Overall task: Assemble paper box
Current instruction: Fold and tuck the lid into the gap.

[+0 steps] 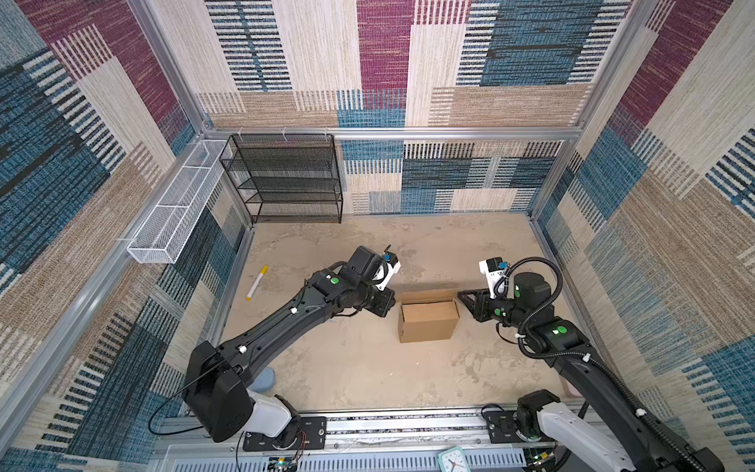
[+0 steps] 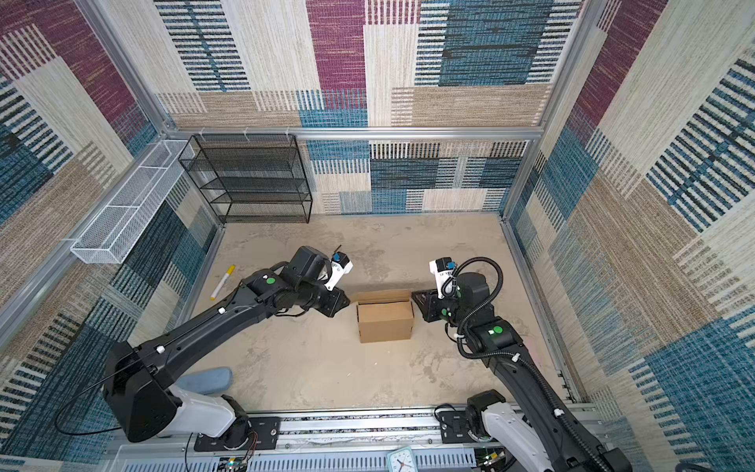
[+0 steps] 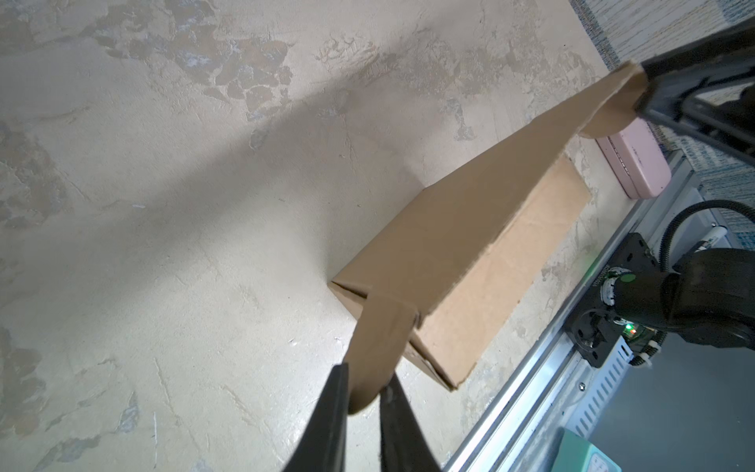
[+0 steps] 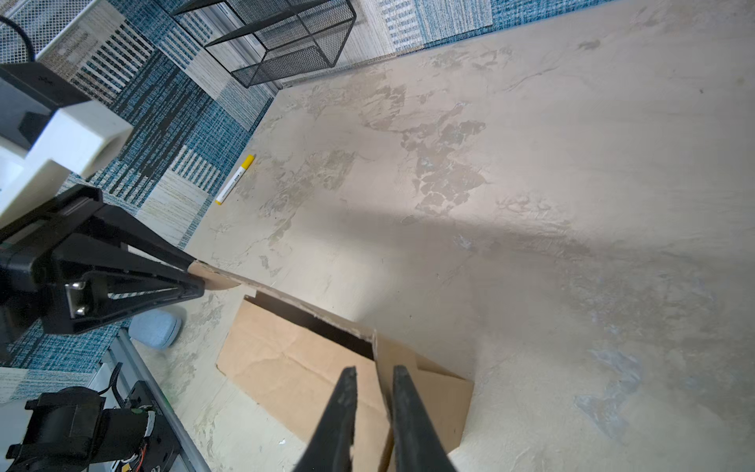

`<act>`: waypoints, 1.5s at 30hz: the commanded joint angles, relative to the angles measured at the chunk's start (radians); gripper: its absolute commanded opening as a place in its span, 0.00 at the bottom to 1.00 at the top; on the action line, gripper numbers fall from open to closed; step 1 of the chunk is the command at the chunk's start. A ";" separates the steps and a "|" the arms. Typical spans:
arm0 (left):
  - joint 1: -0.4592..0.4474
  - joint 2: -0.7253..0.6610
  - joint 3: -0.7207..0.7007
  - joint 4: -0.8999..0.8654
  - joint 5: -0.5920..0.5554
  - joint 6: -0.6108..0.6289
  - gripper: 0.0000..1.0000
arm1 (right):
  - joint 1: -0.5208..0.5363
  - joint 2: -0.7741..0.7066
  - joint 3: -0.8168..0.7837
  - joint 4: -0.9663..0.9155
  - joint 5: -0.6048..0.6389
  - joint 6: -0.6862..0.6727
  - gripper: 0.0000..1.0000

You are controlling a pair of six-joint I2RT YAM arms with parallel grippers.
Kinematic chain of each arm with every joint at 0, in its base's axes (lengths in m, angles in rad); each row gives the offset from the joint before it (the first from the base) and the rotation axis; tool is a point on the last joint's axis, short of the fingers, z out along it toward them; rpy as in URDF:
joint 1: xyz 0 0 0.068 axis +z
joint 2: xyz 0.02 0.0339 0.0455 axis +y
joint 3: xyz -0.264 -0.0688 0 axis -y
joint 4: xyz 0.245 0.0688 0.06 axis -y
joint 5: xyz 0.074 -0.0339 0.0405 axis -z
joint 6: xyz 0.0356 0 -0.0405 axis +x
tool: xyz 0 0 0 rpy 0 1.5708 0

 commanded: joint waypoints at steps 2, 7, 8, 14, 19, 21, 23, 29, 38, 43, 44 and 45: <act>-0.001 -0.001 0.009 -0.009 0.019 -0.045 0.18 | 0.000 0.001 0.005 0.006 -0.027 0.002 0.15; -0.002 -0.002 0.013 -0.013 0.020 -0.058 0.16 | 0.001 0.002 -0.002 0.003 -0.039 0.007 0.11; -0.002 -0.002 0.012 -0.013 0.022 -0.060 0.16 | 0.000 0.001 -0.002 0.002 -0.042 0.008 0.10; -0.002 -0.004 0.013 -0.016 0.034 -0.083 0.14 | 0.001 0.003 -0.004 0.001 -0.053 0.014 0.06; -0.002 -0.005 0.013 -0.017 0.047 -0.111 0.13 | 0.001 0.002 -0.010 0.007 -0.067 0.029 0.03; -0.002 -0.005 0.012 -0.017 0.057 -0.121 0.12 | 0.003 0.001 -0.009 0.006 -0.070 0.038 0.02; -0.003 -0.006 0.010 -0.016 0.064 -0.132 0.12 | 0.006 -0.005 -0.011 0.008 -0.070 0.051 0.02; -0.005 -0.005 0.002 -0.016 0.088 -0.171 0.09 | 0.024 -0.008 -0.018 0.012 -0.064 0.095 0.00; -0.017 -0.029 -0.028 0.009 0.100 -0.211 0.06 | 0.092 -0.016 -0.019 0.014 0.014 0.161 0.00; -0.021 -0.044 -0.038 0.011 0.094 -0.241 0.04 | 0.113 -0.014 -0.017 0.015 0.039 0.183 0.00; -0.021 -0.045 -0.040 0.009 0.094 -0.251 0.03 | 0.119 -0.016 -0.018 0.017 0.043 0.187 0.00; -0.021 -0.047 -0.042 0.012 0.095 -0.261 0.02 | 0.125 -0.017 -0.019 0.017 0.049 0.192 0.00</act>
